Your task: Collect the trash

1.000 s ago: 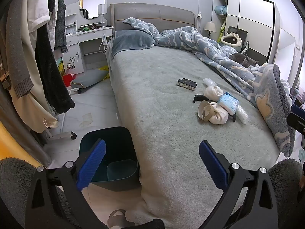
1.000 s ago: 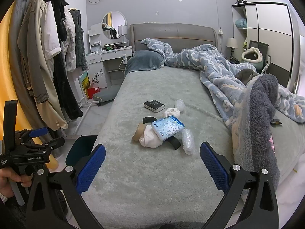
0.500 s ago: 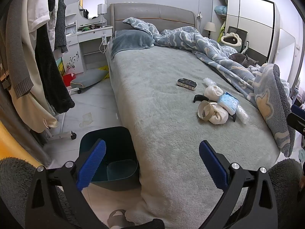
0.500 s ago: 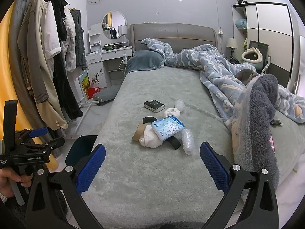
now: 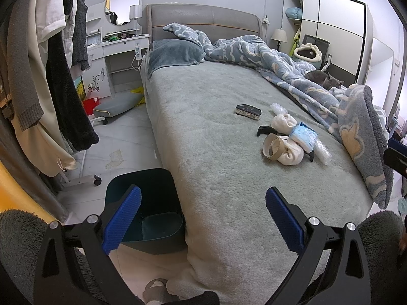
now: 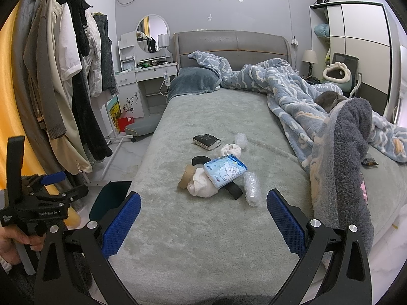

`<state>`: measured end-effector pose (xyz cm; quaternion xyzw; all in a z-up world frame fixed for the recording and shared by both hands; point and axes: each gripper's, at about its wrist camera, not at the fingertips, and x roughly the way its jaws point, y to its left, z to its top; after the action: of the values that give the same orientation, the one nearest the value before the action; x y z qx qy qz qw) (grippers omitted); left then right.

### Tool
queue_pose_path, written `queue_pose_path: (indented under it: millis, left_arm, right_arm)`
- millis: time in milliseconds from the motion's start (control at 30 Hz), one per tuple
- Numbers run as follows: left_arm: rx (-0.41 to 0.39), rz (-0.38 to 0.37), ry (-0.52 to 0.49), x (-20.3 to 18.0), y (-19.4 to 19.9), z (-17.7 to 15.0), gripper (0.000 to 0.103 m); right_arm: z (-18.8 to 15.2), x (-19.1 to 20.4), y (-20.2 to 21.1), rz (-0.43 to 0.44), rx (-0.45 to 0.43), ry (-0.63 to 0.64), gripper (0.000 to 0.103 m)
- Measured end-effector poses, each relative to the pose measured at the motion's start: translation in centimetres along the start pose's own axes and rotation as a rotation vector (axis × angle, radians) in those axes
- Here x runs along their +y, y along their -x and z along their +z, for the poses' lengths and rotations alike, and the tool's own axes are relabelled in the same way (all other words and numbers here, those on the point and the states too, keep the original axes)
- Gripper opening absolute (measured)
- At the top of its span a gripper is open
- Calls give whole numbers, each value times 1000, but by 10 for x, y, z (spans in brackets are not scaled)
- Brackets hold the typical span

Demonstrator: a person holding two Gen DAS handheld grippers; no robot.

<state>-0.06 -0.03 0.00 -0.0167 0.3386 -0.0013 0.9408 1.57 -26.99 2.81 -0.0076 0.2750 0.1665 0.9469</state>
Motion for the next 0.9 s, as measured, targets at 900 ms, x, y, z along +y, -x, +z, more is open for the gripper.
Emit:
queue_pose_path:
  millis: [900]
  left_arm:
    - [-35, -168, -41, 25, 36, -3, 98]
  right_arm:
    - [2, 36, 6, -39, 59, 44, 96]
